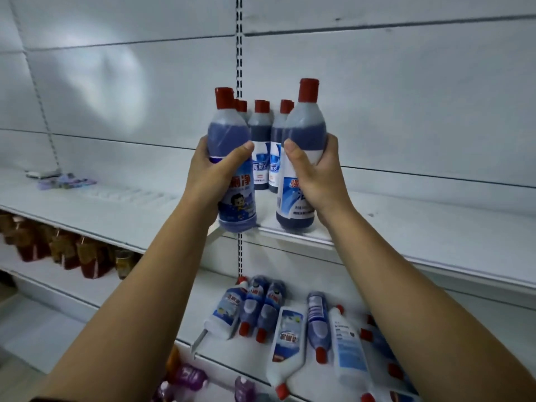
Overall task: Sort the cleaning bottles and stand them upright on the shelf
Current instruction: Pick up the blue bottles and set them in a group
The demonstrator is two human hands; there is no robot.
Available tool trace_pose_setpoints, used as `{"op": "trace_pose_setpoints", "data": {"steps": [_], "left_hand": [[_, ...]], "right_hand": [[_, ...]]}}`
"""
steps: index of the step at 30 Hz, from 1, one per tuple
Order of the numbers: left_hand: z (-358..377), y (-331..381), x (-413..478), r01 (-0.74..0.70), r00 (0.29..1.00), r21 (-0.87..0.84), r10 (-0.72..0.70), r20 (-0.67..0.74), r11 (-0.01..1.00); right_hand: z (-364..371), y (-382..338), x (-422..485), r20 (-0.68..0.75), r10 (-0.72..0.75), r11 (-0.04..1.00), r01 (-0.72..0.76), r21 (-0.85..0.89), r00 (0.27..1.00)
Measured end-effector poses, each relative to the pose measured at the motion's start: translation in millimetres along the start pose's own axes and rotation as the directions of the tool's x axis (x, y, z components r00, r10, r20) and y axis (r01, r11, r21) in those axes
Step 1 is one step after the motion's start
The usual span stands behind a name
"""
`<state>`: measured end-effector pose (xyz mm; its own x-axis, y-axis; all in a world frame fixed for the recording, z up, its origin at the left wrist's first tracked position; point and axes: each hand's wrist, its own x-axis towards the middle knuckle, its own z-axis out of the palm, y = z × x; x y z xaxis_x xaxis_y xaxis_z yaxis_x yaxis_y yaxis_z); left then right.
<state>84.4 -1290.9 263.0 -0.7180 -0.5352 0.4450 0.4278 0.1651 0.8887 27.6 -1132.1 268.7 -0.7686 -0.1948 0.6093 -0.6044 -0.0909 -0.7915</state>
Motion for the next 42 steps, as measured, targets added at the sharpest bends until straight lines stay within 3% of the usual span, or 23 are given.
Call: {"op": "trace_pose_setpoints", "data": {"steps": [4, 10, 13, 23, 31, 33, 36, 37, 42], "left_hand": [[1.1, -17.8, 37.1, -0.010, 1.000, 0.012, 0.010, 0.021, 1.000], [-3.1, -41.4, 83.0, -0.059, 0.988, 0.089, 0.045, 0.149, 0.994], [-4.2, -46.8, 100.3, -0.050, 0.977, 0.089, 0.030, 0.209, 0.995], [-5.1, -62.3, 105.1, -0.053, 0.982, 0.028, 0.047, 0.180, 0.998], [-7.6, -62.8, 100.7, -0.018, 0.969, -0.005, 0.019, 0.248, 1.000], [-8.4, -62.1, 100.4, -0.019, 0.964, -0.003, 0.019, 0.264, 1.000], [-9.9, -61.2, 98.5, -0.011, 0.959, 0.003, 0.010, 0.284, 1.000], [-9.9, -60.2, 96.7, -0.008, 0.957, 0.001, 0.008, 0.290, 1.000], [-6.3, -52.0, 78.1, 0.004, 0.948, -0.053, 0.013, 0.319, 0.999]], "right_hand": [[19.8, 21.1, 19.4, 0.026, 0.036, 0.998, -0.034, -0.059, 0.999], [22.9, 31.3, 34.9, 0.160, 0.230, 0.955, -0.191, -0.226, 0.960], [18.0, 30.5, 37.9, 0.138, 0.285, 0.922, -0.232, -0.311, 0.949], [38.5, 38.7, 54.2, 0.008, 0.293, 0.869, -0.263, -0.419, 0.956], [50.0, 50.5, 49.0, -0.045, 0.249, 0.855, -0.241, -0.459, 0.967], [45.6, 59.5, 42.6, 0.016, 0.334, 0.743, -0.253, -0.619, 0.942], [30.5, 69.9, 27.9, 0.074, 0.536, 0.366, -0.152, -0.918, 0.841], [25.2, 68.2, 23.5, 0.077, 0.566, 0.313, -0.127, -0.941, 0.821], [-0.1, 55.2, 5.5, 0.052, 0.568, 0.289, -0.140, -0.947, 0.822]]}}
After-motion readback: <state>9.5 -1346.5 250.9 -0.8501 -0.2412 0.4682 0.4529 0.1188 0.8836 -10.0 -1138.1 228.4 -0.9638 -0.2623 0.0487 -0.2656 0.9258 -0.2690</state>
